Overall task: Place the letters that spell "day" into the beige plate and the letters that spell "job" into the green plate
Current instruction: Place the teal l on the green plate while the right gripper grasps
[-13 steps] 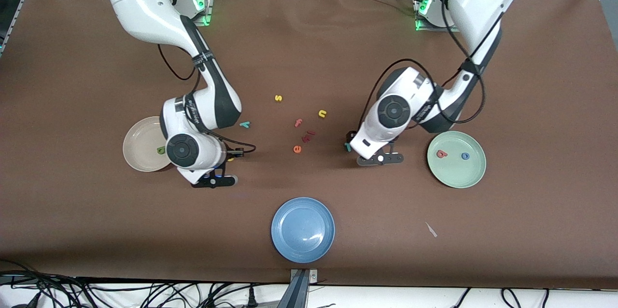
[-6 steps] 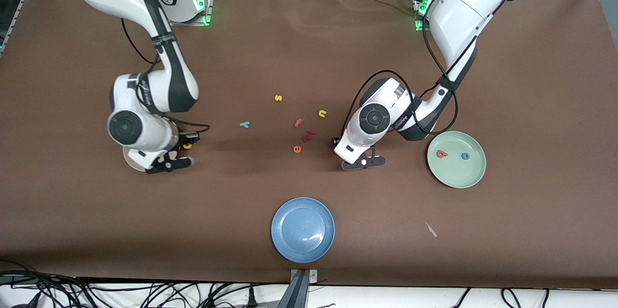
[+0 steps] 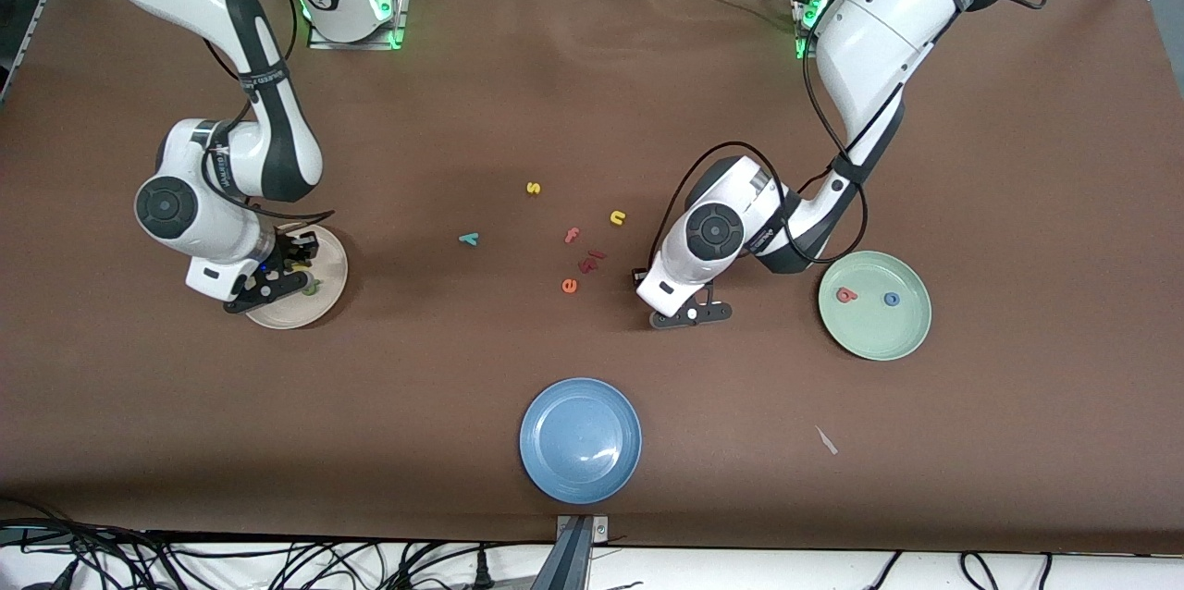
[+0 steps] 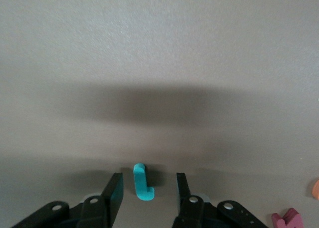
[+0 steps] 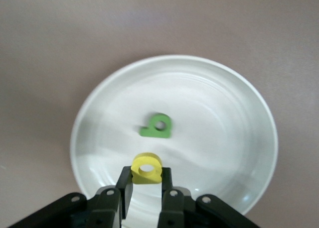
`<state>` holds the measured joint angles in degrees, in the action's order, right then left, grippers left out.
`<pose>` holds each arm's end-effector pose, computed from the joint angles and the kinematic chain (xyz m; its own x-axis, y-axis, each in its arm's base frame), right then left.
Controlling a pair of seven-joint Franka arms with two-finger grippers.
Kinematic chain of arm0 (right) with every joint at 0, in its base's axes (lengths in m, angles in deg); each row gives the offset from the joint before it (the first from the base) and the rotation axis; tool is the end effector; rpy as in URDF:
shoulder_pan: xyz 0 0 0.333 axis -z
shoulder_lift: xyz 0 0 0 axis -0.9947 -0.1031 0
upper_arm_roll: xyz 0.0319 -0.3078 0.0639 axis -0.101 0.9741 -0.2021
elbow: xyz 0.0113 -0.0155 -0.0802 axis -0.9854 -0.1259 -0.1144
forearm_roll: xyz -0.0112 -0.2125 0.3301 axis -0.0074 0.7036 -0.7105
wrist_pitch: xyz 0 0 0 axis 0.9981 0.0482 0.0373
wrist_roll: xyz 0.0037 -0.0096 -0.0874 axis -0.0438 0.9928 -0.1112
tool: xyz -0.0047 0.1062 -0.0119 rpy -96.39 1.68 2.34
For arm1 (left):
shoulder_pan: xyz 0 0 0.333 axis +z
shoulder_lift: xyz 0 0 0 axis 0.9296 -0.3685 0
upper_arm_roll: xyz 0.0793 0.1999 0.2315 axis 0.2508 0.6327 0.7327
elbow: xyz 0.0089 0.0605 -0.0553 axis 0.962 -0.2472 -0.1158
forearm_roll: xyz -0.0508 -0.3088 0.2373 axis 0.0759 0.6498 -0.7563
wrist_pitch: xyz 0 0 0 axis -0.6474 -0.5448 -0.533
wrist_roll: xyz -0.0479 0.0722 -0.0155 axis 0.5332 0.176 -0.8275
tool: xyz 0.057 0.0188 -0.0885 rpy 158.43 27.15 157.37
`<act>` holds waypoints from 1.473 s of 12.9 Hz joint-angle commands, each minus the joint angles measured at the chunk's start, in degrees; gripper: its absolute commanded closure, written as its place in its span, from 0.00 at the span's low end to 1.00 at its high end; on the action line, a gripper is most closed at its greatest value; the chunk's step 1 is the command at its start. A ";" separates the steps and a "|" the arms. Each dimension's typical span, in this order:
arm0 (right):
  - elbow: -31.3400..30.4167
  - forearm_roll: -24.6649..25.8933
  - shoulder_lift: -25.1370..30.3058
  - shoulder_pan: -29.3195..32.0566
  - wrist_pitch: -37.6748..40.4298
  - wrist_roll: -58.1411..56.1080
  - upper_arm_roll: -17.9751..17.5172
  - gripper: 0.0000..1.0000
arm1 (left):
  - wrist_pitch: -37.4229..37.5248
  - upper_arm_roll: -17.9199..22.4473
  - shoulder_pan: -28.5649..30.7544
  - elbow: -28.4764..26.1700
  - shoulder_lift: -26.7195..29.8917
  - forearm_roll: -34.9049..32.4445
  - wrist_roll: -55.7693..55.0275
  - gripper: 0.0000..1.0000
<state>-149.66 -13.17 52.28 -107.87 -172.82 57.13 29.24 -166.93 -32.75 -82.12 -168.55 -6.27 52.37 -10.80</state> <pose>0.5910 0.0190 0.2311 0.8858 0.4461 -0.1274 0.4534 -0.8906 0.0341 0.5968 -0.3794 0.1831 0.9801 0.1518 -0.1282 0.1609 -0.9849 0.0635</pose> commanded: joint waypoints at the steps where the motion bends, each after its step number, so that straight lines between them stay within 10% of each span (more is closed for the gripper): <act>1: -0.28 0.27 0.13 1.03 -1.28 -7.16 -0.29 0.44 | -0.59 0.63 -1.20 0.68 -0.94 -1.67 -0.79 0.52; 2: 0.33 0.27 0.13 1.03 -0.68 -8.84 -0.38 0.00 | -0.59 0.72 -1.28 0.59 -1.03 -1.67 -0.70 0.58; 4: 2.52 0.35 0.22 0.42 2.30 -11.74 -0.82 0.00 | -0.33 0.72 -0.94 0.77 -0.77 -1.59 -0.35 1.00; 8: 9.12 0.00 0.13 0.50 13.13 -14.04 -6.08 0.00 | 1.77 0.80 0.03 1.03 0.19 -1.50 -0.61 1.00; 19: 7.90 0.09 -3.64 -1.33 1.72 -26.70 -17.70 0.00 | 23.14 0.54 16.37 -0.45 11.00 -1.59 20.45 1.00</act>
<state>-140.99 -13.18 48.53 -108.25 -169.30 31.87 12.32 -144.58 -31.65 -68.40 -166.04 2.47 52.35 4.44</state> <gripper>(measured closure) 0.000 0.863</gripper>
